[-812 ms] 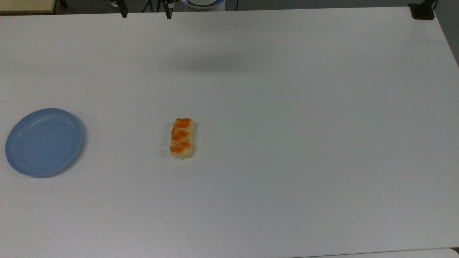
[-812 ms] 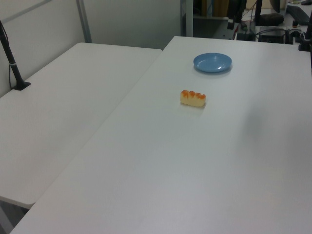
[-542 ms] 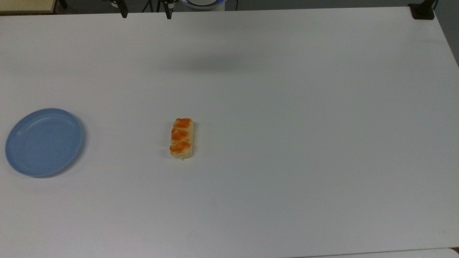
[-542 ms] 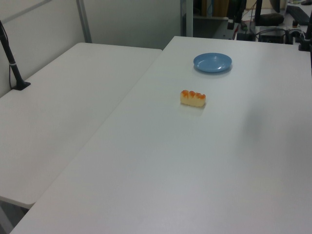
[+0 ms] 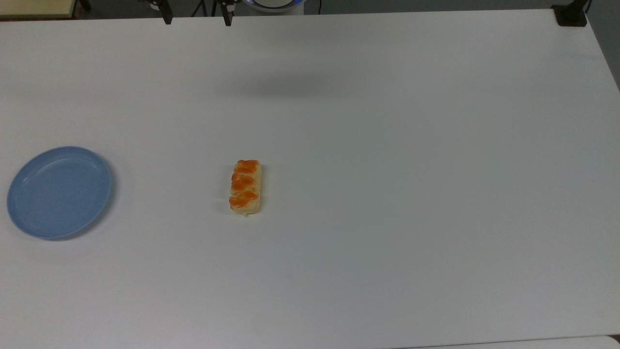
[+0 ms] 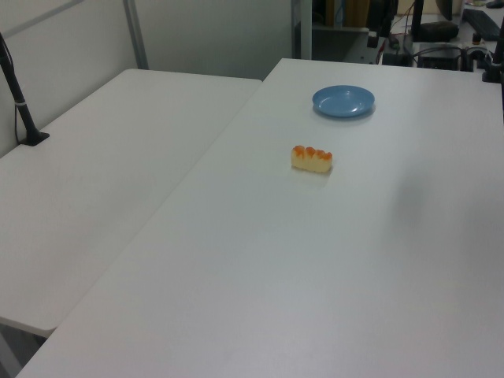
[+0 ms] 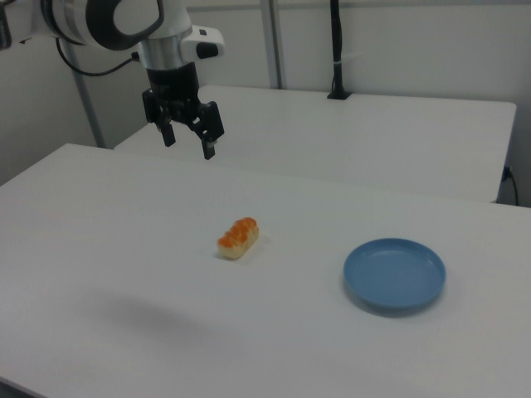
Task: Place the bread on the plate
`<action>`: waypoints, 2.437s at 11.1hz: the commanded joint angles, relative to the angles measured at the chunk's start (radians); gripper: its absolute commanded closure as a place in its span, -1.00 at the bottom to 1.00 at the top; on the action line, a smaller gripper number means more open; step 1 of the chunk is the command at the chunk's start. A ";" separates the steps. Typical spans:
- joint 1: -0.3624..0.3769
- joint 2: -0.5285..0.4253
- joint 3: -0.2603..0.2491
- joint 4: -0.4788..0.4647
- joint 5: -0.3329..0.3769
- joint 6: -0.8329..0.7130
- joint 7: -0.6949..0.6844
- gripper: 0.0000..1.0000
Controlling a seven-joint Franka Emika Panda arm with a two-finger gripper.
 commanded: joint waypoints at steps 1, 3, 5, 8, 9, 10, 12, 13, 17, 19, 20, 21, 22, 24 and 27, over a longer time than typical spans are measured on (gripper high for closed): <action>0.007 -0.009 -0.013 -0.008 0.010 -0.014 -0.023 -1.00; 0.007 -0.007 -0.013 -0.007 0.008 -0.014 -0.036 -1.00; 0.007 -0.006 -0.013 -0.007 0.004 -0.018 -0.041 -1.00; 0.006 -0.004 -0.013 -0.007 0.002 -0.022 -0.105 -1.00; 0.006 -0.004 -0.013 -0.007 -0.008 -0.025 -0.124 -1.00; 0.006 -0.004 -0.013 -0.010 -0.033 -0.025 -0.185 -1.00; 0.004 0.016 -0.013 -0.011 -0.038 -0.014 -0.214 -1.00; 0.003 0.036 -0.010 -0.011 -0.039 -0.005 -0.216 -1.00; 0.009 0.085 -0.001 -0.040 -0.024 0.088 -0.150 -1.00; 0.013 0.087 0.015 -0.110 -0.024 0.216 -0.020 -1.00; 0.016 0.106 0.024 -0.138 -0.025 0.289 0.026 -1.00; 0.019 0.134 0.035 -0.146 -0.028 0.336 0.051 -1.00; 0.021 0.166 0.044 -0.145 -0.034 0.363 0.077 -1.00; 0.019 0.221 0.065 -0.145 -0.039 0.419 0.098 -1.00; 0.022 0.277 0.069 -0.143 -0.054 0.490 0.099 -1.00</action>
